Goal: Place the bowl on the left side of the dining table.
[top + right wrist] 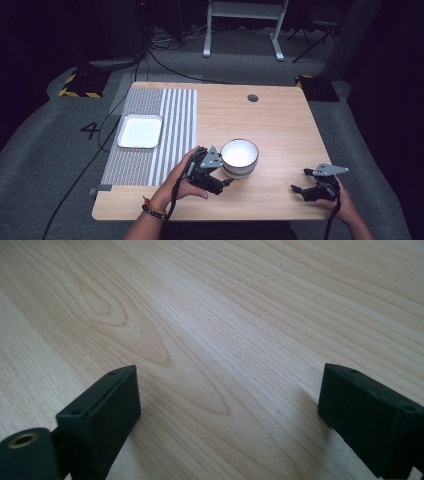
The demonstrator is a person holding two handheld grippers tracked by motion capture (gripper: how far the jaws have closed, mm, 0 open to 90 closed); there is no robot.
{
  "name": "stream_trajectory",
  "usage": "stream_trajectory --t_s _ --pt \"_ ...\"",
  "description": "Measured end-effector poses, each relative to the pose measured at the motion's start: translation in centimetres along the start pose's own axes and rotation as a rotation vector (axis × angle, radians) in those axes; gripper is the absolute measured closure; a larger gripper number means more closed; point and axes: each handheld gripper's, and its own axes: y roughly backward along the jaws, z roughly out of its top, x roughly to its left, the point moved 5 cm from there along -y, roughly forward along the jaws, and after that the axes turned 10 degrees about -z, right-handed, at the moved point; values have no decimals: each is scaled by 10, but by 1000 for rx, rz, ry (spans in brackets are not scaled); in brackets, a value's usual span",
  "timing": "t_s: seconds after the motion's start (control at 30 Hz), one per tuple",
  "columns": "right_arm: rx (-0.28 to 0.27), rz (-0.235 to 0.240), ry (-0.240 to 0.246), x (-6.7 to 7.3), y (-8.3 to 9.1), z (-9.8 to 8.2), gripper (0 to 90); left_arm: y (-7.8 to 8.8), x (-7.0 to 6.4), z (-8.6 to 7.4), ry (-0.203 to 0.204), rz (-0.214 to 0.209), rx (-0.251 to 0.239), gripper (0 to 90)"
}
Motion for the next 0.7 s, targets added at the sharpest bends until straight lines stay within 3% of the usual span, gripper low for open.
stream_trajectory --t_s 0.47,0.7 --pt "0 0 -1 0 0 0 101 -17 1 19 -38 -31 38 157" --pt "1 0 -2 0 0 0 101 -28 9 22 -25 -52 53 157"
